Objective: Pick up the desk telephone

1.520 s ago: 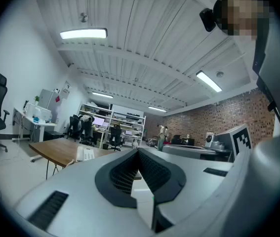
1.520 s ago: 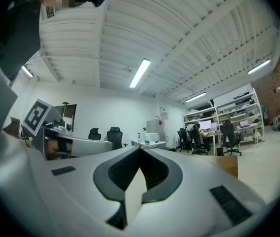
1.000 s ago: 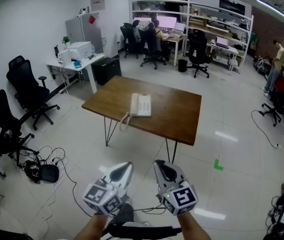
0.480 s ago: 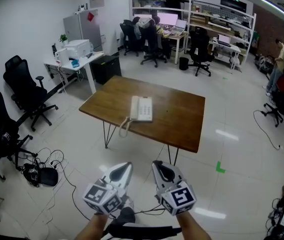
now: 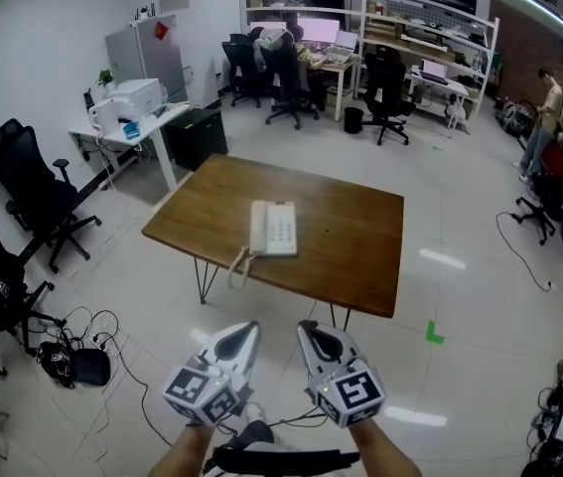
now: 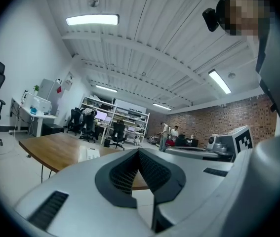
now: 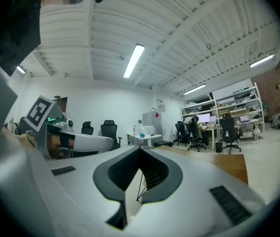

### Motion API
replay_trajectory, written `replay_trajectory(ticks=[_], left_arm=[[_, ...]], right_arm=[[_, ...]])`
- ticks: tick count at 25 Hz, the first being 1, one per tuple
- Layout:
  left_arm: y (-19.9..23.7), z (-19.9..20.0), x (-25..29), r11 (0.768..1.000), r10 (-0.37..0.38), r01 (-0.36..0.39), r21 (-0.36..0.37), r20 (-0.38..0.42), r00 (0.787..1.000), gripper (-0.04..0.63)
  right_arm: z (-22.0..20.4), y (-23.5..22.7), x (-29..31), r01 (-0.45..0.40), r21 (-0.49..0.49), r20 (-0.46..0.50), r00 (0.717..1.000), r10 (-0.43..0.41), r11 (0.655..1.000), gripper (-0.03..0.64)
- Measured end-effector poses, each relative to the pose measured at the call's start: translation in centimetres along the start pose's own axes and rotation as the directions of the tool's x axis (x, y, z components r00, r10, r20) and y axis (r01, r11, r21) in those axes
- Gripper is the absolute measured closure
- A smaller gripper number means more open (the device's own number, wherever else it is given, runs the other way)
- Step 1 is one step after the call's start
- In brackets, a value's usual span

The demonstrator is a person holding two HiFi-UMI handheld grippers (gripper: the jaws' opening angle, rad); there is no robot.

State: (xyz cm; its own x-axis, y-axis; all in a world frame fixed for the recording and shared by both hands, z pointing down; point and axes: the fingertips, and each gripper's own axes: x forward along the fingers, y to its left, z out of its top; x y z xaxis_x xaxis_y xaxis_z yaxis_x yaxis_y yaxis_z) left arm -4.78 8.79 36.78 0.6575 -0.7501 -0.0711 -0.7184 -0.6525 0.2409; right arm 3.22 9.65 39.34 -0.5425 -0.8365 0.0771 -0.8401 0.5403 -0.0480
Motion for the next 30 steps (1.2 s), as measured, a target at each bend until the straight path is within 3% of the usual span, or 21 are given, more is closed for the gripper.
replay_trajectory(ticks=[30], left_arm=[[12.0,2.0,6.1,0.984,-0.164,0.164,-0.065,0.006,0.986,0.591]], right_arm=[[0.7,-0.9,13.2,0.125,-0.036,-0.056,0.990,-0.127,0.992,0.612]])
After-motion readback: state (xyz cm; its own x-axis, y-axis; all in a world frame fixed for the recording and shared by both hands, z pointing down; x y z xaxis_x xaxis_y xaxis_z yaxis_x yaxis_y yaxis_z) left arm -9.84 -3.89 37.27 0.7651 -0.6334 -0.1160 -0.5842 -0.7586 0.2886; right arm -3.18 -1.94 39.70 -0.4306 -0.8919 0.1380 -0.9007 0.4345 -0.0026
